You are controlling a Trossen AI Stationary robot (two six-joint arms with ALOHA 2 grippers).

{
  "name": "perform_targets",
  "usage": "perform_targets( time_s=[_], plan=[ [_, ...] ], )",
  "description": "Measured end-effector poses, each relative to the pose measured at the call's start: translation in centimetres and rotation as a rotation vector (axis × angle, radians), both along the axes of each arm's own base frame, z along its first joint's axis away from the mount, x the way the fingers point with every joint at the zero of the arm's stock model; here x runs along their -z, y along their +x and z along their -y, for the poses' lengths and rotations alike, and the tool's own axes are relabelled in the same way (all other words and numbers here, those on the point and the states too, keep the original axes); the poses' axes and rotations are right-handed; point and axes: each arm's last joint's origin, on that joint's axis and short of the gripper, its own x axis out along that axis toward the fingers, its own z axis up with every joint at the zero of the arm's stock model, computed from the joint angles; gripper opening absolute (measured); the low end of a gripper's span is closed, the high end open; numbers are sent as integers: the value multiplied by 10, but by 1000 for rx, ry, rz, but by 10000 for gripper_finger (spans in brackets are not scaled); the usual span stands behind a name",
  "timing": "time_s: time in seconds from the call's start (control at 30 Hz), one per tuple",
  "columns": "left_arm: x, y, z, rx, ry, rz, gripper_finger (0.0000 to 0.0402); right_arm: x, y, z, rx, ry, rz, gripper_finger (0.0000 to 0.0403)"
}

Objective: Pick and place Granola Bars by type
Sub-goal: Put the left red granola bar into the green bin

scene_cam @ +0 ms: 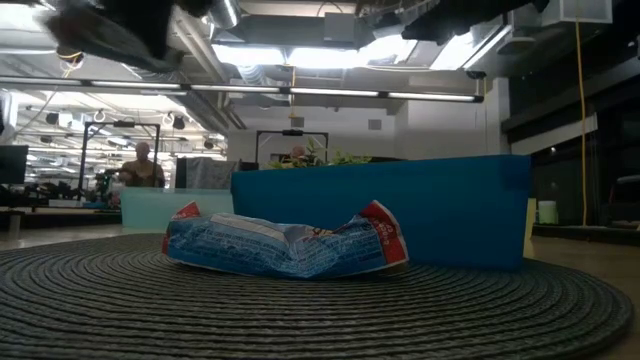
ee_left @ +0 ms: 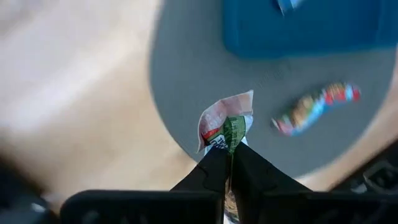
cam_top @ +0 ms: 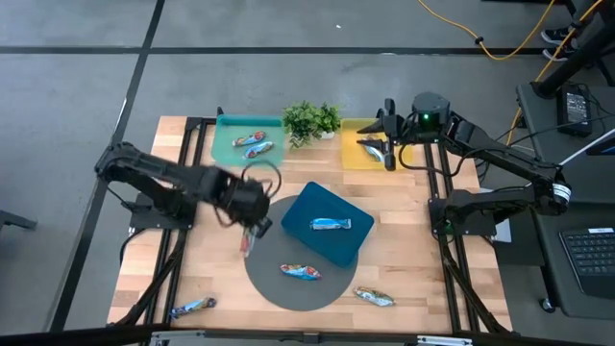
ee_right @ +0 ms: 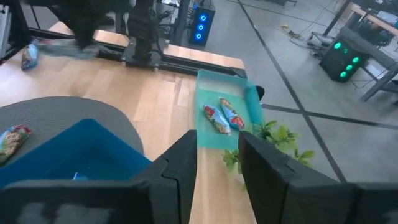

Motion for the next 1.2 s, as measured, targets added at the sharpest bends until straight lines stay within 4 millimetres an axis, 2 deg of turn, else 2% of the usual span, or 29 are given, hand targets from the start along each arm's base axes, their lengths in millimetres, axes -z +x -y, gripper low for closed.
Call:
perform_targets(
  time_s=[0.3, 0.47, 0.67, 0.83, 1.2],
  plan=[
    [-23, 5, -83, -177, 176, 37, 5, 3, -1, -4, -94, 81, -13, 121],
    [-24, -2, -126, -319, 254, 20, 5, 5, -1, -6, -148, 109, -21, 121],
    [-22, -15, -167, -447, 328, -29, 5, 7, -2, -7, -170, 99, -43, 121],
    [-12, -22, -197, -470, 388, -125, 6, 7, -3, -7, -199, 88, -40, 121],
    [27, -29, -265, -348, 365, -316, 6, 6, -2, -8, -242, 68, -23, 121]
  ],
)
